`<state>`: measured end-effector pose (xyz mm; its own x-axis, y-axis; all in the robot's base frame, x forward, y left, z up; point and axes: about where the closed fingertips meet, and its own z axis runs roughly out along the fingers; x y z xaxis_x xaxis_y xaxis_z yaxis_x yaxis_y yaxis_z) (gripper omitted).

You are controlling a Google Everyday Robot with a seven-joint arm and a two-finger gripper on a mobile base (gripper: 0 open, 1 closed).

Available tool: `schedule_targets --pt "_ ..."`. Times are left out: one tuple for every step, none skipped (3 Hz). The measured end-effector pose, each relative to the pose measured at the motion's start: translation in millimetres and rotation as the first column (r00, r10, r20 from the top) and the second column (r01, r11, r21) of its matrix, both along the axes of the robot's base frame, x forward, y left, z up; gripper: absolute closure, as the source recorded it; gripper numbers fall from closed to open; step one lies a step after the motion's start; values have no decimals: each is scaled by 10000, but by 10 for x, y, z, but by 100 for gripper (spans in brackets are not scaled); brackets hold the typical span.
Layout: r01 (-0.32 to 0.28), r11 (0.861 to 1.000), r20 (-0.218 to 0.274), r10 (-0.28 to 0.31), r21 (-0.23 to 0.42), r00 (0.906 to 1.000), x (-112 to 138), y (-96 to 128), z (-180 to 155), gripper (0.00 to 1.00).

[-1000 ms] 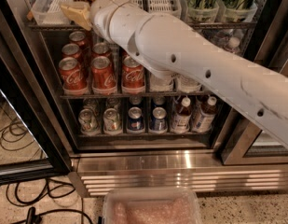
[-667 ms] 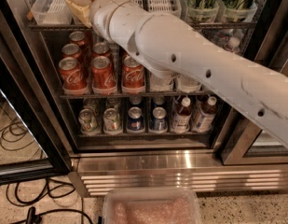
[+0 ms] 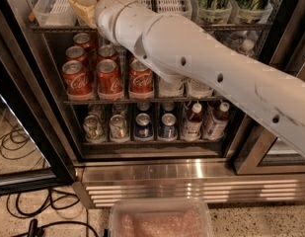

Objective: Pick orange can from top shelf of fridge

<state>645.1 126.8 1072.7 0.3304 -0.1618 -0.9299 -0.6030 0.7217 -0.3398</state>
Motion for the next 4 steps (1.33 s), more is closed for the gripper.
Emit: schedule_targets --pt "-226 9989 -138 232 406 9996 -12 -15 88 100" --pt "-395 9948 46 392 938 9992 -43 -109 258 100" --pt "-527 9901 264 497 1300 9984 -96 -173 361 100" --pt "-662 9895 -15 670 1282 9978 -222 -282 383 100"
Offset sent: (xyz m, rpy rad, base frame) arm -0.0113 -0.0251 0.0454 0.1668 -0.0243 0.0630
